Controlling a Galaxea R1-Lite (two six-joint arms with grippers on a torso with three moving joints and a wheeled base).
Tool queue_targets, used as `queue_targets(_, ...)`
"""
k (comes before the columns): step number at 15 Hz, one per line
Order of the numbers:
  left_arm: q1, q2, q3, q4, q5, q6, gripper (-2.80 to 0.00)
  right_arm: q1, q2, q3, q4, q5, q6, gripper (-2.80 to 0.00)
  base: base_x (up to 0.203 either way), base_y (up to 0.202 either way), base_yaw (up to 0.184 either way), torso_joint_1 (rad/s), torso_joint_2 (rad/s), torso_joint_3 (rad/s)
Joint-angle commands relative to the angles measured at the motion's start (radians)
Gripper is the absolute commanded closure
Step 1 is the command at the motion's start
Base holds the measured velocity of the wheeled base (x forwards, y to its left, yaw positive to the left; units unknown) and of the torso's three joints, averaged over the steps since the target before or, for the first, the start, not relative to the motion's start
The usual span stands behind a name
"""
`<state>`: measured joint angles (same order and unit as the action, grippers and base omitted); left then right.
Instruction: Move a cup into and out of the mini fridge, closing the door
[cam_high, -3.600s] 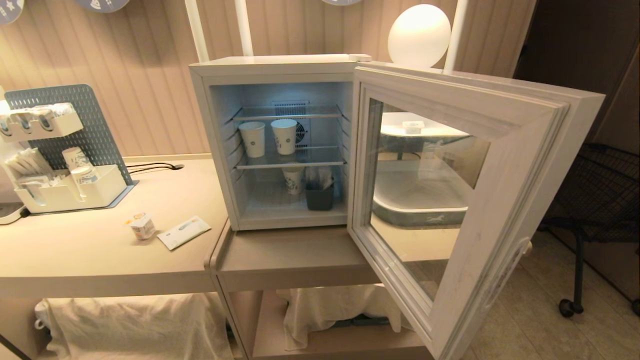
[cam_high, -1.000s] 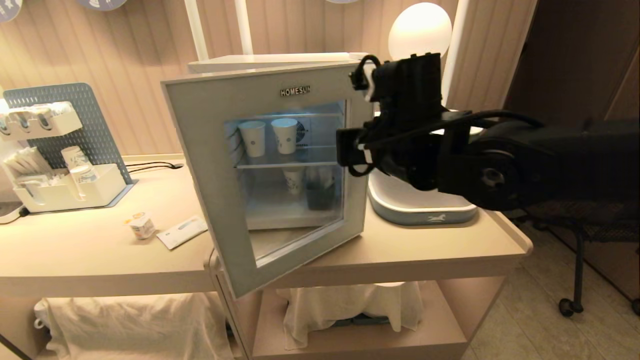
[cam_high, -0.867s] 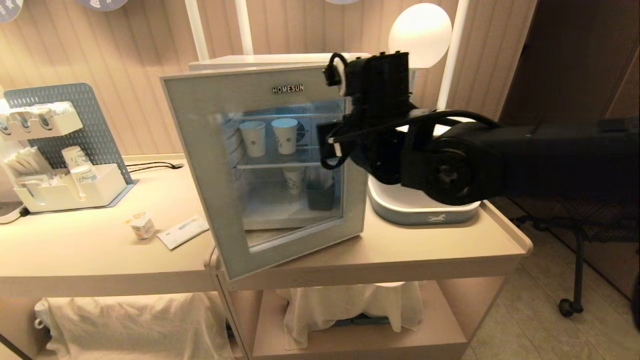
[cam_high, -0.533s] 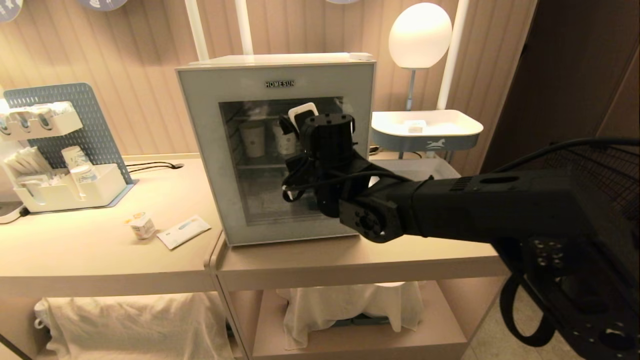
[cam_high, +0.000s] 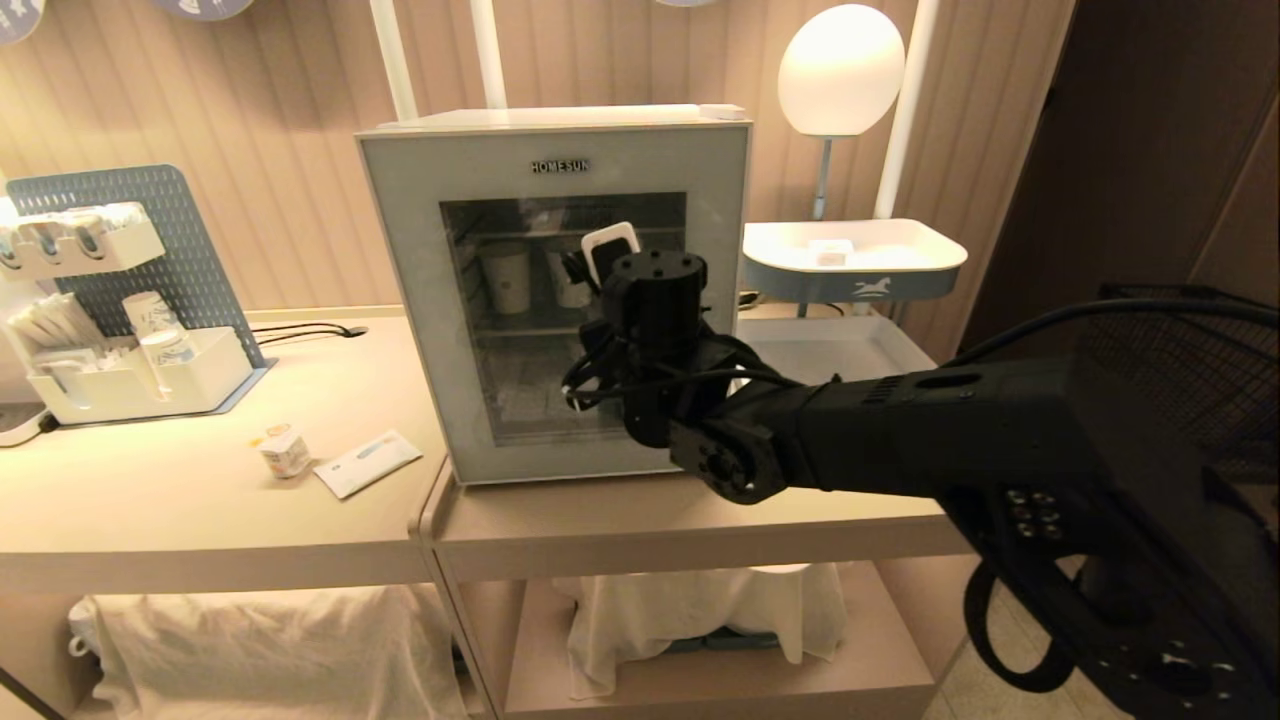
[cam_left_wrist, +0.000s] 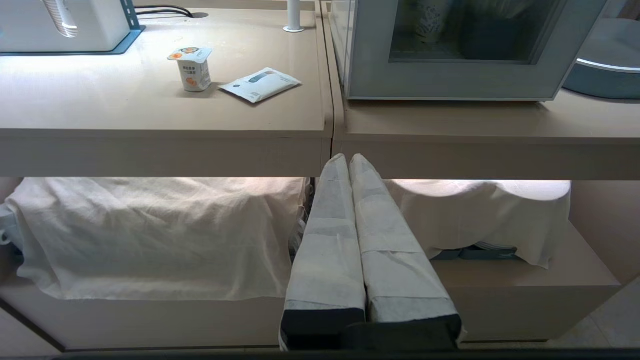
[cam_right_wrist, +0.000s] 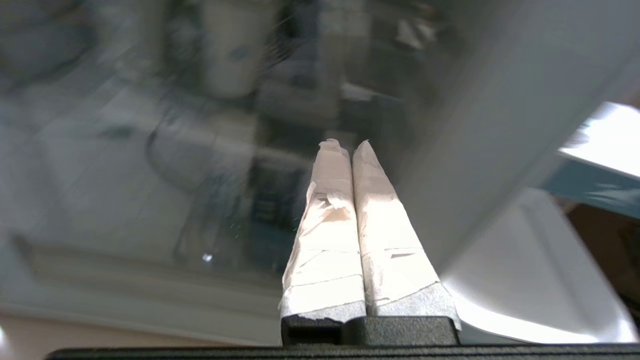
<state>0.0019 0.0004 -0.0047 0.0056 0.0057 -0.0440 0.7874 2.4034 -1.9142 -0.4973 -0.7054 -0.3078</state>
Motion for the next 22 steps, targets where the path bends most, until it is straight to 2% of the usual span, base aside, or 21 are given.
queue_targets(1, 0.001, 0.0, 0.0, 0.0, 0.0, 0.0, 0.0, -0.02, -0.177, 0.074, -0.008, -0.045, -0.001, 0.0, 0.0, 0.0, 0.0, 0.0, 0.0, 0.0)
queue_targets(6, 0.001, 0.0, 0.0, -0.001, 0.0, 0.0, 0.0, -0.138, -0.732, 0.448, -0.02, -0.163, -0.003, 0.0, 0.0, 0.0, 0.0, 0.0, 0.0, 0.0)
queue_targets(9, 0.001, 0.001, 0.0, -0.001, 0.0, 0.0, 0.0, -0.303, -1.143, 0.691, 0.025, -0.192, -0.011, 0.0, 0.0, 0.0, 0.0, 0.0, 0.0, 0.0)
queue_targets(13, 0.001, 0.0, 0.0, 0.001, 0.0, 0.0, 0.0, -0.583, -1.668, 0.934, 0.163, -0.173, -0.042, 0.0, 0.0, 0.0, 0.0, 0.0, 0.0, 0.0)
queue_targets(15, 0.001, 0.001, 0.0, -0.001, 0.0, 0.0, 0.0, -0.676, -1.917, 1.046, 0.267, -0.149, -0.054, 0.0, 0.0, 0.0, 0.0, 0.0, 0.0, 0.0)
queue_targets(17, 0.001, 0.001, 0.0, -0.001, 0.0, 0.0, 0.0, -0.729, -2.121, 1.203, 0.355, -0.132, -0.058, 0.0, 0.0, 0.0, 0.0, 0.0, 0.0, 0.0)
queue_targets(18, 0.001, 0.001, 0.0, 0.0, 0.0, 0.0, 0.0, -0.748, -2.209, 1.309, 0.385, -0.106, -0.053, 0.0, 0.0, 0.0, 0.0, 0.0, 0.0, 0.0)
queue_targets(20, 0.001, 0.001, 0.0, 0.0, 0.0, 0.0, 0.0, -0.767, -2.358, 1.506, 0.404, 0.064, 0.015, 0.0, 0.0, 0.0, 0.0, 0.0, 0.0, 0.0)
queue_targets(22, 0.001, 0.0, 0.0, 0.0, 0.0, 0.0, 0.0, -0.776, -2.397, 1.726, 0.292, 0.22, 0.096, 0.0, 0.0, 0.0, 0.0, 0.0, 0.0, 0.0)
